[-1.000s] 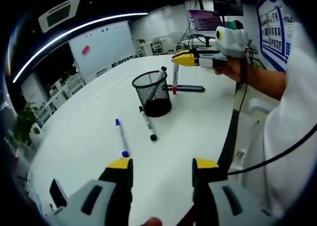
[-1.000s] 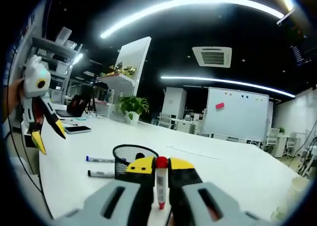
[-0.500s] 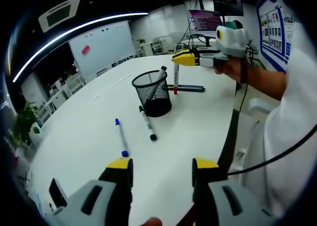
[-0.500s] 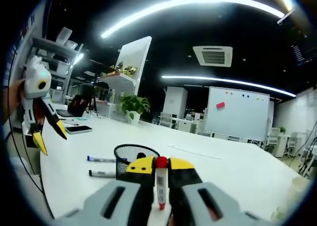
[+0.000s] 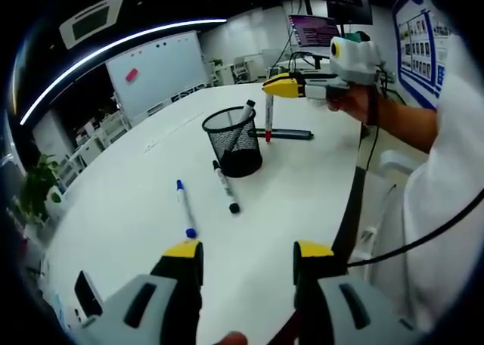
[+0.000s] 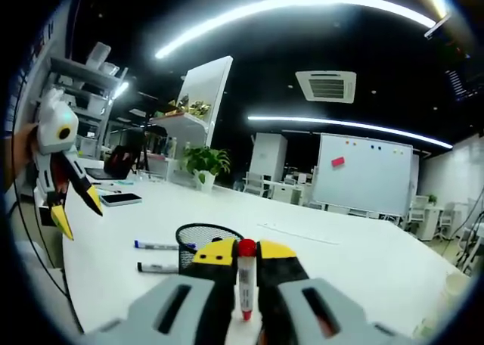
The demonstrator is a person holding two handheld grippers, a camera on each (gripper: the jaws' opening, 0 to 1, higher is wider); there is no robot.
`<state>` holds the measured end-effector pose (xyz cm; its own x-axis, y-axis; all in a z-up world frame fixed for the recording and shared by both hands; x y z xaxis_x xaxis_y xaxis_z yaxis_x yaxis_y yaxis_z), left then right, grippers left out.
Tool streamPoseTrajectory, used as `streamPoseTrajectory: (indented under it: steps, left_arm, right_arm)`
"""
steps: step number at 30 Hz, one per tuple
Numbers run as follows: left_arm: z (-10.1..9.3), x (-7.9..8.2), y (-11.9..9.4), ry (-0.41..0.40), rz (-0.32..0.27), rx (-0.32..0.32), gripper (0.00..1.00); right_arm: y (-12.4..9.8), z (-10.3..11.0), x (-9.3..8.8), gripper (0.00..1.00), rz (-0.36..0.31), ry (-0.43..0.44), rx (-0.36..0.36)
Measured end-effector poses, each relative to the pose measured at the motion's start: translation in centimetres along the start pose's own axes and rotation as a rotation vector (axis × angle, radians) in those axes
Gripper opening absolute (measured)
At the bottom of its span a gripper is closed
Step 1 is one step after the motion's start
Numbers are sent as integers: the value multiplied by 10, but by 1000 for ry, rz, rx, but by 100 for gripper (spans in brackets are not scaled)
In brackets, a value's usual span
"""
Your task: Place the scattered laser pointers and whiteboard markers into the pen holder and stack the scattered paper cups together
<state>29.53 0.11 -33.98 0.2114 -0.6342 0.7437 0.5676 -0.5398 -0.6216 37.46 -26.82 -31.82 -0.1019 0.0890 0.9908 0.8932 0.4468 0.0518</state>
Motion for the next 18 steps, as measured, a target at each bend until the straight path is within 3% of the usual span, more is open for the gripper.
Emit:
streamPoseTrajectory:
  steps: [18]
  left_arm:
    - [-1, -2, -1, -3, 1, 0, 49]
  right_arm:
    - [-2, 3, 11, 10, -17, -5, 1]
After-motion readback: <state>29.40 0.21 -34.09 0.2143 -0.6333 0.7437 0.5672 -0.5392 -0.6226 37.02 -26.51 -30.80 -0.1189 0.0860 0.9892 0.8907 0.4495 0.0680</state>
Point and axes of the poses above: the point that each gripper's makers call its tool centre point, and the gripper's own axes: y roughly forward along the fingers, z roughly to its left, x roughly out of its top, the point moved 7 cm from there along -y, roughly backward along the fingers, and after that the axes turned 4 degrees about y, right-handed, at the moved point
